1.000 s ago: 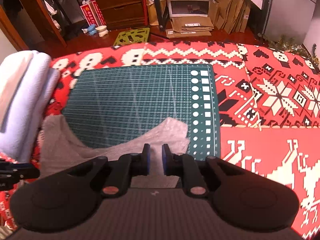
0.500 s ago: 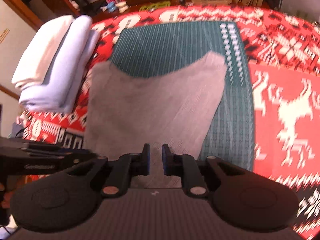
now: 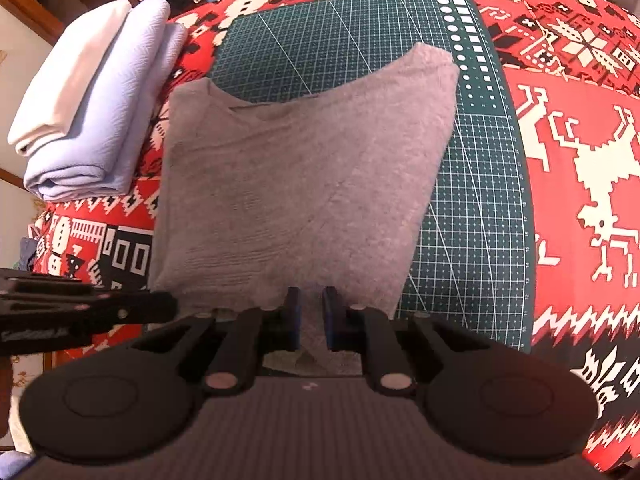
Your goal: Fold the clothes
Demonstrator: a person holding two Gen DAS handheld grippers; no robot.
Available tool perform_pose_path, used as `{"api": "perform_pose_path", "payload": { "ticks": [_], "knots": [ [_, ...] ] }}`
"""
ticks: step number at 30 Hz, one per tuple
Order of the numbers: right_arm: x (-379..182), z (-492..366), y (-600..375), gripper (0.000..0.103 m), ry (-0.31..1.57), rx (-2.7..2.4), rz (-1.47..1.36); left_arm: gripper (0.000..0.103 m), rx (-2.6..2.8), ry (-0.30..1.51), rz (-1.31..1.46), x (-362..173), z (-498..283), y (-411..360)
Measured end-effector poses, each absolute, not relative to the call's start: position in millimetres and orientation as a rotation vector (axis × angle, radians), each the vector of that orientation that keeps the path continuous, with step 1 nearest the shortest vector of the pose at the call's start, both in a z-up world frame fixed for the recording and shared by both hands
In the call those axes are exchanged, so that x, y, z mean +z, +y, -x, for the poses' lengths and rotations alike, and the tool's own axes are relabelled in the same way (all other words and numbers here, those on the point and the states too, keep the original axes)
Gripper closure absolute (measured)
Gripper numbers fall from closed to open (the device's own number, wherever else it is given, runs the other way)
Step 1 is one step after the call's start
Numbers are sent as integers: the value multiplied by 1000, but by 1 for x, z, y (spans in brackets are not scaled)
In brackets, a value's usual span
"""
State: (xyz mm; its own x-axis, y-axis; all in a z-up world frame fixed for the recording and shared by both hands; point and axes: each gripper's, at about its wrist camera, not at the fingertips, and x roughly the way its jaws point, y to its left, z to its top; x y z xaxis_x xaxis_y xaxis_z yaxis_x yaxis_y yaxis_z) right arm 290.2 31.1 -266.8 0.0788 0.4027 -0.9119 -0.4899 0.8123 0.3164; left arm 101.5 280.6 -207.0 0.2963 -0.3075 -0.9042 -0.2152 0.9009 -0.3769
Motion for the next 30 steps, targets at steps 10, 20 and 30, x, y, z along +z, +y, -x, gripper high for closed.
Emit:
{"api": "perform_pose_path", "payload": {
  "ticks": [10, 20, 30],
  "knots": [
    [-236, -296, 54, 88, 1243, 787, 159, 93, 11, 1281, 538, -212, -96, 295],
    [-209, -327, 148, 87, 1032, 1211, 600, 94, 139, 1189, 689, -203, -78, 310],
    [-221, -357, 205, 80, 1065, 1531, 752, 80, 497, 997, 925, -203, -36, 285]
  ]
}}
